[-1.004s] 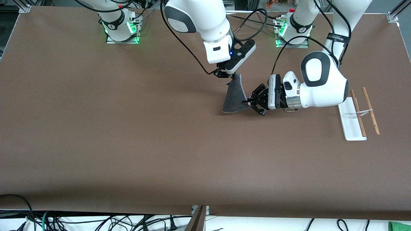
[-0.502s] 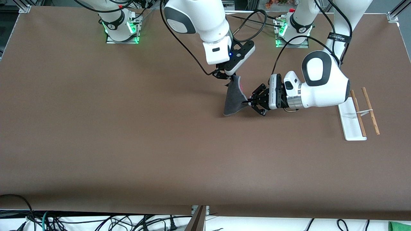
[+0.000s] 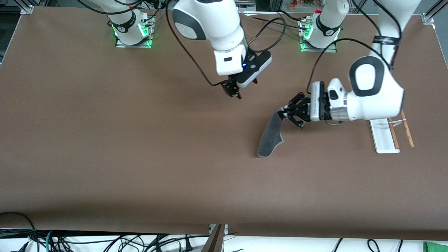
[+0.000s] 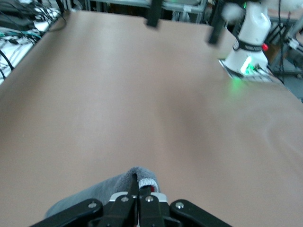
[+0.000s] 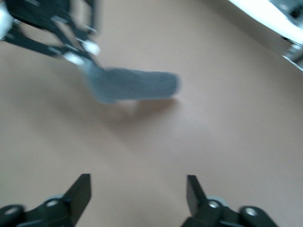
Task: Pass towel and hang on rack
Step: 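Open the right gripper while the left gripper carries the towel away, then lower the towel over the wooden rods with the left gripper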
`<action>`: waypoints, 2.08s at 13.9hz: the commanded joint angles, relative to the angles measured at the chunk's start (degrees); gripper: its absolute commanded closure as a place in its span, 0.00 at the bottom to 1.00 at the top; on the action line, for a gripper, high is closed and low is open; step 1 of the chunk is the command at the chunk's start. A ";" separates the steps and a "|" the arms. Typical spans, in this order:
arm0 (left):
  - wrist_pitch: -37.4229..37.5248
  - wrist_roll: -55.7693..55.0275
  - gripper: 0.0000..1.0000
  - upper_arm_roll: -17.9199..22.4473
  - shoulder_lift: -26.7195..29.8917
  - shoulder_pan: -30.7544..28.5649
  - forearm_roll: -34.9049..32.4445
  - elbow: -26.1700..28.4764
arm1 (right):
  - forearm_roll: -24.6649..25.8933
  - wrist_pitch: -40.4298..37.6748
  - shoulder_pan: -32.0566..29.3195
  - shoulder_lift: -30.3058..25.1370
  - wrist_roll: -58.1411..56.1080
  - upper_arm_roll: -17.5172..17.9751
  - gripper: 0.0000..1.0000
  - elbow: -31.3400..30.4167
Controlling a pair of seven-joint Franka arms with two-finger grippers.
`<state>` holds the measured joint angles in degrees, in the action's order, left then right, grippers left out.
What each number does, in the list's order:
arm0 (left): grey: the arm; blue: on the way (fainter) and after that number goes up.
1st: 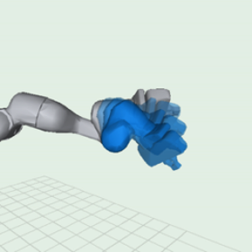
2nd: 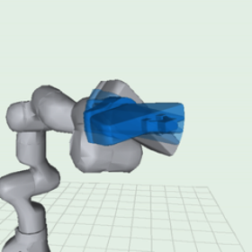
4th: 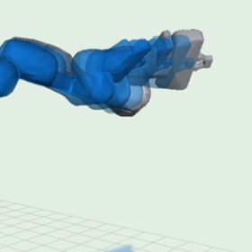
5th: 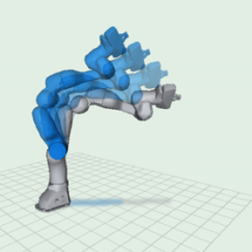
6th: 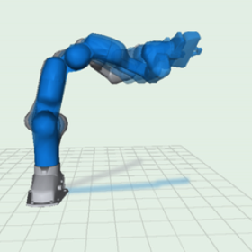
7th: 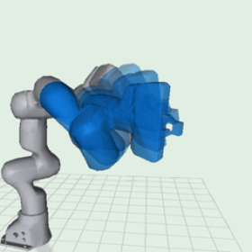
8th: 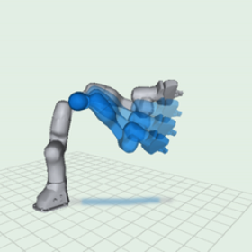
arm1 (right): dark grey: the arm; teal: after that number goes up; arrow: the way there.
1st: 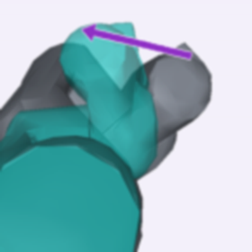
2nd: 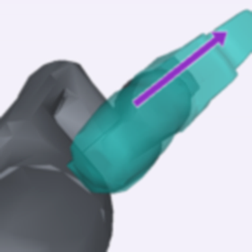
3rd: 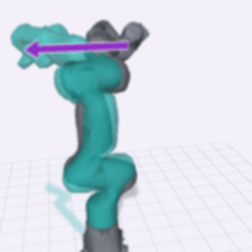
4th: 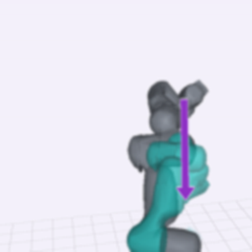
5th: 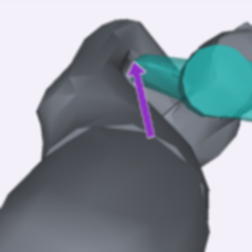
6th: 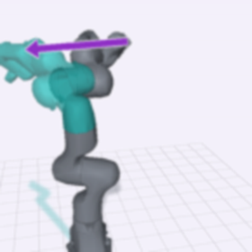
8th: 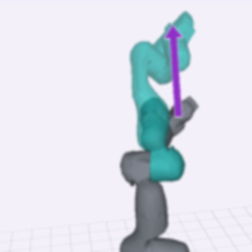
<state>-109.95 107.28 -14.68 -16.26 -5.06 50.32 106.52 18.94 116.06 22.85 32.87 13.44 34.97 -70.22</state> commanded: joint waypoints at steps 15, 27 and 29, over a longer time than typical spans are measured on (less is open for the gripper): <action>27.24 8.20 1.00 -0.35 -11.25 -40.27 -40.73 -26.44 | -13.31 -29.81 -23.20 -21.95 0.01 -26.08 0.00 -6.24; 17.06 18.75 1.00 4.04 -25.92 -43.36 -42.50 -35.86 | -15.41 -40.56 -25.04 -25.04 -11.95 -27.07 0.00 -6.86; 16.17 19.29 1.00 4.05 -26.98 -44.24 -42.32 -35.86 | -17.44 -40.65 -25.04 -25.04 -9.40 -27.06 0.00 -6.77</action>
<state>-94.02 122.95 -10.42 -41.32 -48.54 8.86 73.17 3.64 75.95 -1.32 9.40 2.61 7.30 -75.79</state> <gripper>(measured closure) 0.982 0.000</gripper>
